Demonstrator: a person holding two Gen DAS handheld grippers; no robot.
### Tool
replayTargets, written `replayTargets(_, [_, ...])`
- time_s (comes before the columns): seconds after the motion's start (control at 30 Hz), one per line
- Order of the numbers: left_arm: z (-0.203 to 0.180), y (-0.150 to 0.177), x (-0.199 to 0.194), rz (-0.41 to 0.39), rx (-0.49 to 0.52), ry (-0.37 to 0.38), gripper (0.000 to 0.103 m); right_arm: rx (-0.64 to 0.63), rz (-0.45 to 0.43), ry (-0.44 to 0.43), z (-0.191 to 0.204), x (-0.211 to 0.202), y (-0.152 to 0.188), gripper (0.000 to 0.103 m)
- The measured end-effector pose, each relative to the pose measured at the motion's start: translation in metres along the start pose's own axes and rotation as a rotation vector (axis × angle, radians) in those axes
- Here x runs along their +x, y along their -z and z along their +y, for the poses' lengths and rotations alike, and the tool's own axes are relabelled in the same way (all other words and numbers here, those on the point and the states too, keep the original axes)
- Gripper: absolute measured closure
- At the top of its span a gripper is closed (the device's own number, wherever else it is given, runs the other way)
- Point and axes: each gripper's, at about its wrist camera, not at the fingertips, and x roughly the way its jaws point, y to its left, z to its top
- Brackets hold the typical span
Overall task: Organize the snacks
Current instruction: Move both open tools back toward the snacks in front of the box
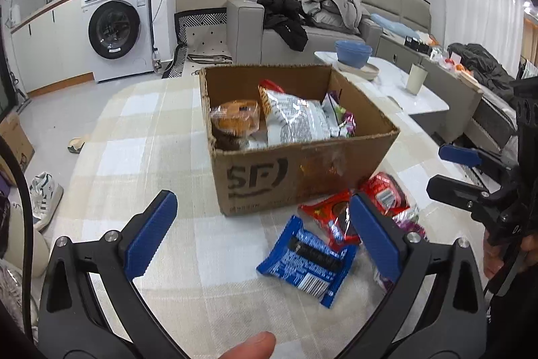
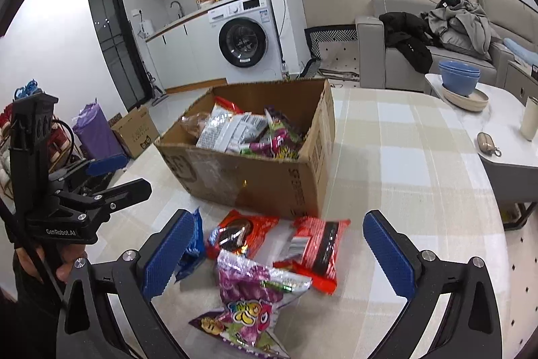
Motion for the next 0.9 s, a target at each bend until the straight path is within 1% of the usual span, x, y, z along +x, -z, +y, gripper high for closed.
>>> replayTargets(0.03, [0.000,0.002,-0.001,0.001,0.005,-0.010,0.001,0.000,0.005,0.011,0.001,0.000,0.003,0.001])
replayTargets(0.1, [0.000,0.008,-0.003,0.001,0.009,-0.020,0.001,0.009,0.017,0.002,0.002,0.000,0.006,0.001])
replayTargets(0.2, [0.003,0.016,-0.003,0.022,0.005,-0.008,0.001,0.005,0.025,0.000,0.005,-0.001,0.014,0.001])
replayTargets(0.3, [0.005,0.023,-0.005,0.033,0.013,-0.014,0.001,0.006,0.016,0.012,0.006,-0.004,0.019,0.001])
replayTargets(0.4, [0.004,0.027,-0.007,0.037,0.025,-0.015,0.001,0.018,0.039,0.011,0.004,-0.005,0.023,0.001])
replayTargets(0.63, [0.005,0.030,-0.008,0.044,0.032,-0.014,0.001,0.012,0.122,0.023,0.006,0.005,0.038,0.001])
replayTargets(0.8, [0.000,0.037,-0.004,0.066,0.069,-0.023,0.001,0.005,0.193,0.003,0.010,0.015,0.047,0.001])
replayTargets(0.9, [-0.003,0.040,-0.002,0.078,0.081,-0.012,0.001,0.007,0.215,-0.014,0.012,0.020,0.050,0.001])
